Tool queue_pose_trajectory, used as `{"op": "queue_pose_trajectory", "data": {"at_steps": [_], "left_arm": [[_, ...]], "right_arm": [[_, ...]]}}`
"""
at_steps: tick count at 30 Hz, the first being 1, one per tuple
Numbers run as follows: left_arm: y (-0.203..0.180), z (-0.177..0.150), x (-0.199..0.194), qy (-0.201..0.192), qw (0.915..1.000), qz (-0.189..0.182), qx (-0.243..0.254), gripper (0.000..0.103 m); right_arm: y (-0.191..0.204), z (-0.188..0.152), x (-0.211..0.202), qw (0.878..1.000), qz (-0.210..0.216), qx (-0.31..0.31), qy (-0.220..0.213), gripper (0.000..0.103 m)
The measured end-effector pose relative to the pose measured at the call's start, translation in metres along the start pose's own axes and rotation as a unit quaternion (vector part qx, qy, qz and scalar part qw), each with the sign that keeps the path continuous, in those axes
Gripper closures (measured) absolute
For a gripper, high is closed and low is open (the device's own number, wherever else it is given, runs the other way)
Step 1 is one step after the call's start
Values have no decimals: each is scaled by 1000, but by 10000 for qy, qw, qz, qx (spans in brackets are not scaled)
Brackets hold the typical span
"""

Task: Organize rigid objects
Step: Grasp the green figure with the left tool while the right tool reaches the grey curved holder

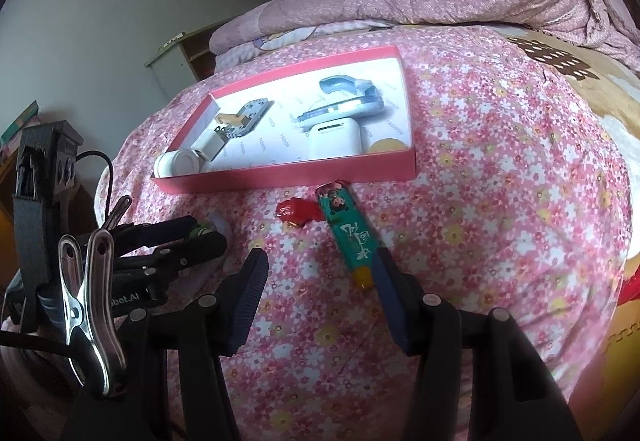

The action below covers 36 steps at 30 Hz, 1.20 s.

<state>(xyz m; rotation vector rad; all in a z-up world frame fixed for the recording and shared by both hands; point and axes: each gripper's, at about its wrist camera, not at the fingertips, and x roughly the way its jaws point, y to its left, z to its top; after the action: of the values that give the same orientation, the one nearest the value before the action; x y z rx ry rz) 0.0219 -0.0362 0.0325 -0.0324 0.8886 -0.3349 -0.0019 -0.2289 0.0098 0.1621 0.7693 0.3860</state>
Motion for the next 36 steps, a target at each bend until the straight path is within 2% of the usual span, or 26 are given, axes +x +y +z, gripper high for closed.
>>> {"op": "queue_pose_trajectory", "data": {"at_steps": [3, 7, 8, 11, 12, 13, 18, 20, 22, 23, 28, 33, 36], "left_arm": [[2, 0, -2, 6, 9999, -89, -63, 46], [-1, 0, -8, -96, 9999, -108, 58, 58], [-2, -1, -9, -117, 9999, -96, 81, 59], [-3, -1, -13, -156, 9997, 75, 161, 63], [-2, 0, -14, -173, 9994, 233, 182, 71], [-1, 0, -14, -183, 9990, 356, 177, 71], [10, 0, -17, -210, 9986, 487, 35, 71], [11, 0, -18, -179, 9992, 361, 2, 69], [11, -2, -18, -118, 9997, 220, 18, 55], [9, -4, -17, -95, 9998, 164, 37, 54], [-1, -6, -7, -22, 9995, 222, 226, 52], [7, -7, -8, -36, 10000, 39, 15, 57], [11, -6, -14, -144, 9998, 132, -24, 57]], "right_arm": [[1, 0, 0, 10000, -3, -16, 3, 47], [0, 0, 0, 10000, -3, -15, 7, 47], [1, 1, 0, 10000, 1, -14, 5, 47], [0, 0, 0, 10000, 2, -16, -6, 47], [0, 0, 0, 10000, 5, -17, -9, 47], [0, 1, 0, 10000, 7, -18, -6, 47], [0, 0, -1, 10000, 15, -41, -7, 47], [1, 0, -1, 10000, 19, -62, -3, 47], [2, 0, -1, 10000, 16, -71, -1, 47], [2, 0, -1, 10000, 21, -71, 2, 47], [3, 0, 0, 10000, 19, -91, 0, 47], [4, 0, -1, 9999, 10, -106, 6, 47], [6, 0, -2, 9999, -6, -142, 13, 47]]}}
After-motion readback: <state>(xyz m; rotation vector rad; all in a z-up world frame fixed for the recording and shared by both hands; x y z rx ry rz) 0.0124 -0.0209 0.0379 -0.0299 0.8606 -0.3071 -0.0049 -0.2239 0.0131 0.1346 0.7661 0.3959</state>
